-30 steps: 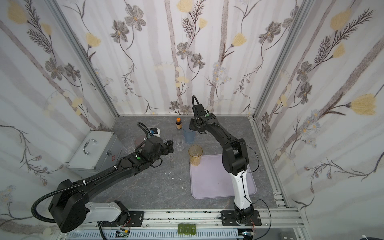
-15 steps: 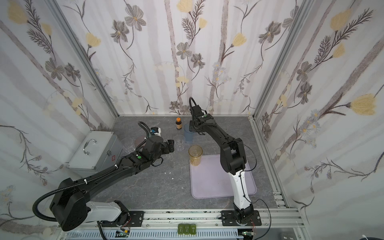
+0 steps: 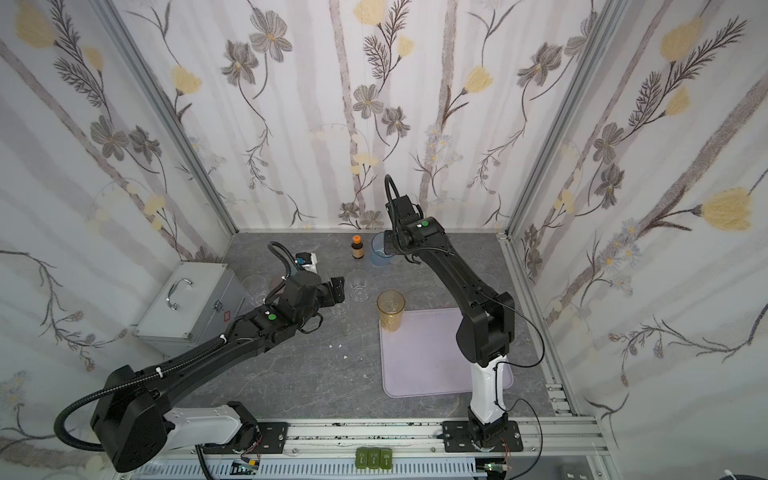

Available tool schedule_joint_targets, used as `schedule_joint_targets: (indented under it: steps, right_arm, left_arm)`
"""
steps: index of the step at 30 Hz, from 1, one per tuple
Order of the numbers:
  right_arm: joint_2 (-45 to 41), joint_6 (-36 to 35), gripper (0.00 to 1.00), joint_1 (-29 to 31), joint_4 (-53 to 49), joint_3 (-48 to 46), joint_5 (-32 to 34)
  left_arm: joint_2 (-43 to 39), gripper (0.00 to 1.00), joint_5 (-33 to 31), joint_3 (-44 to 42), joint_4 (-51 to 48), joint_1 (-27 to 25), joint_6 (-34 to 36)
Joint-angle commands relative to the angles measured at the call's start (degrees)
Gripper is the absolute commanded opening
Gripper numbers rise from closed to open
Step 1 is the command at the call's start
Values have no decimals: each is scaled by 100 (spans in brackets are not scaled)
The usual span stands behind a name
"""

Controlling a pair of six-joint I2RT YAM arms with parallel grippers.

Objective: Place the glasses into the tray
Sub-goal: 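Lift the blue cup with the right gripper and lower it onto the tray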

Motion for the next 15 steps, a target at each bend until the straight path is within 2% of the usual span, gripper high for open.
schedule_joint_targets:
  steps: [1,8,15]
  right_arm:
    - [-554,-165,0,-33,-205,-138,318]
    - [-1921,-175,0,-413,-510,-1344,895]
    - [-3314,-68,0,-738,-866,-3173,1311]
  left_arm:
    - [-199,90,-344,-18,116,8,25]
    - [-260,87,-338,27,122,-46,-9]
    - [-89,87,-244,5,157,-292,-154]
